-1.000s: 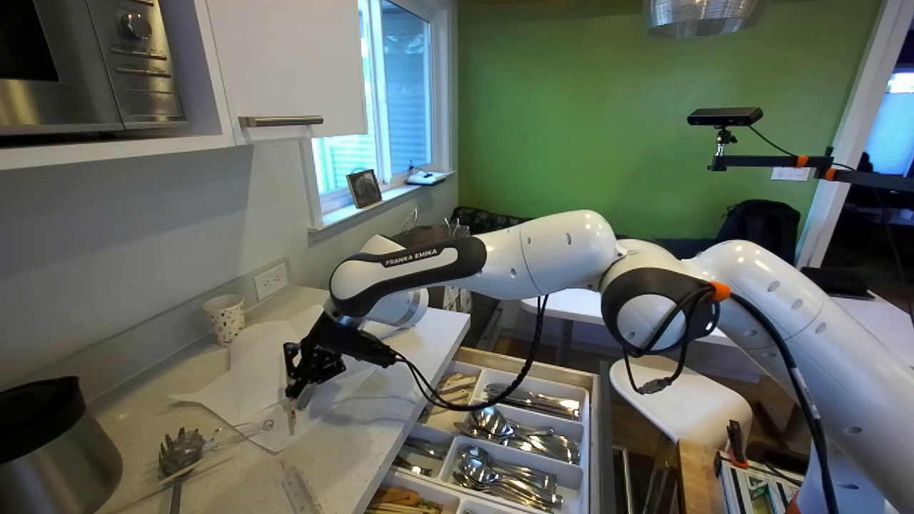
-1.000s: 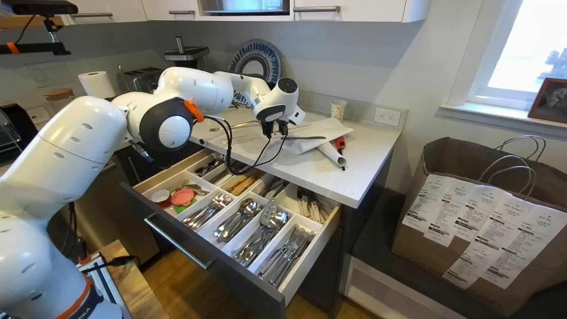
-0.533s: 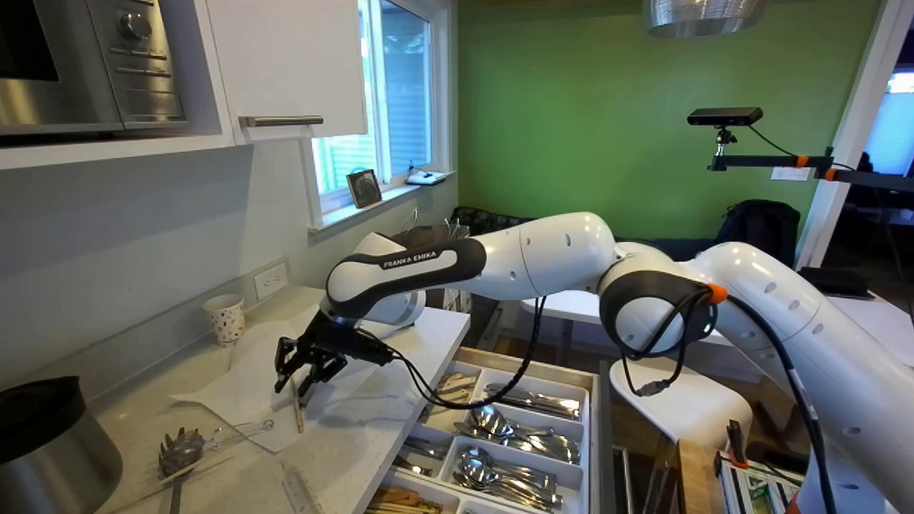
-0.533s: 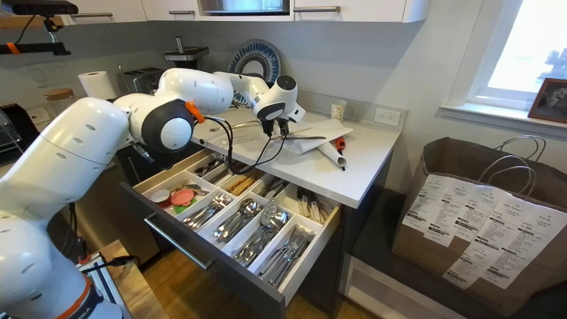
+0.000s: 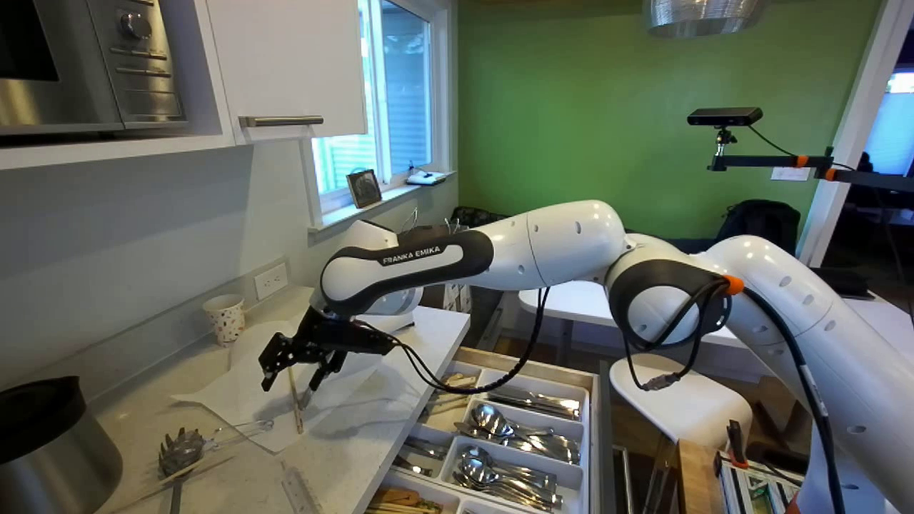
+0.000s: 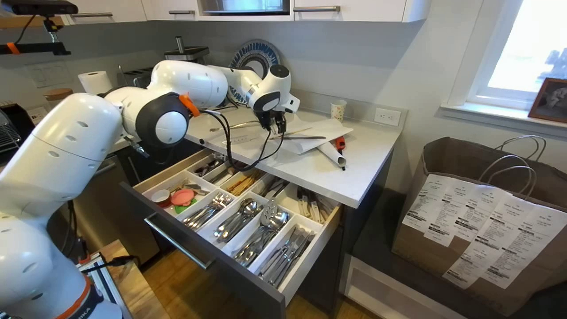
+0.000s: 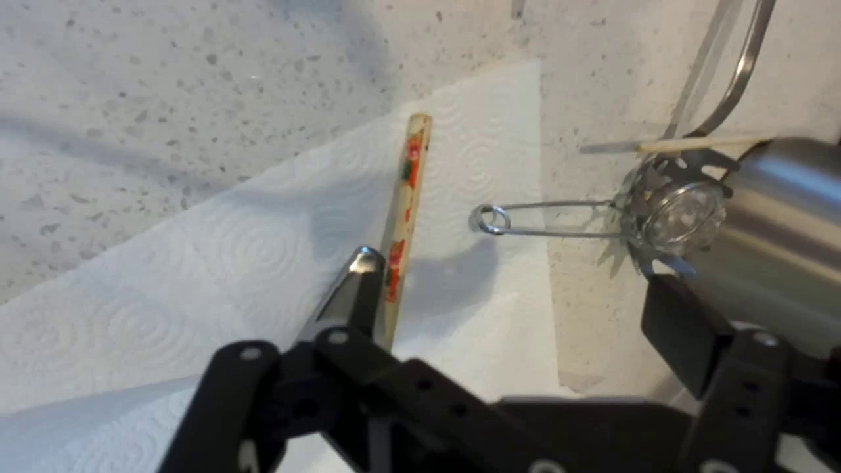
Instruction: Pick up one chopstick from the open drawer and put it on the kitchen paper on the kitchen counter
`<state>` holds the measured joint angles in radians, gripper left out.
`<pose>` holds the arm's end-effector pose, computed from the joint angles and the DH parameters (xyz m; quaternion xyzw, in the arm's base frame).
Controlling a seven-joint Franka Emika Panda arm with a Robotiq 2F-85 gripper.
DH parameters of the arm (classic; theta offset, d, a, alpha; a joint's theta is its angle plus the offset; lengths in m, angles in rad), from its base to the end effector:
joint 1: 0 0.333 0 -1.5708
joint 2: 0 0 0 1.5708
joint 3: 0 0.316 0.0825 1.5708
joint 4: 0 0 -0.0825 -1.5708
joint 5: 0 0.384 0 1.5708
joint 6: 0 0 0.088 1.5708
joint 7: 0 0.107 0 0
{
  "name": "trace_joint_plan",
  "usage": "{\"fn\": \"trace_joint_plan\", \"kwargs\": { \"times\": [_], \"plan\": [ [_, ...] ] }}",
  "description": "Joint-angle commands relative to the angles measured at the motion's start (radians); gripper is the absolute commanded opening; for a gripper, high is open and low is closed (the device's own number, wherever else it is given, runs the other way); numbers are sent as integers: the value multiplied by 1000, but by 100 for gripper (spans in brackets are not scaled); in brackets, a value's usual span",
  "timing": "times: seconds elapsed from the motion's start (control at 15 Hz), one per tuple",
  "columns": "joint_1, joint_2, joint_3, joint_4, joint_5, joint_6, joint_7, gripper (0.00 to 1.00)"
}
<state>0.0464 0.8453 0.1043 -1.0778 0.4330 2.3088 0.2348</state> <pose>0.7963 0.0986 0.3643 -0.9417 0.1747 -0.1426 0.2497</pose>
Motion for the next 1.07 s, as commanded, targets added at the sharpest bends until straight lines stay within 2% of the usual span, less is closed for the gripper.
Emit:
{"fn": "trace_joint_plan", "kwargs": {
  "times": [0.0, 0.2, 0.6, 1.0],
  "plan": [
    [-5, -125, 16, -144, -73, -70, -109, 100],
    [22, -218, -9, -254, -146, -83, -134, 100],
    [79, -386, -32, -519, -319, -18, -157, 100],
    [98, -559, -20, -769, -349, 92, -106, 100]
  ]
}}
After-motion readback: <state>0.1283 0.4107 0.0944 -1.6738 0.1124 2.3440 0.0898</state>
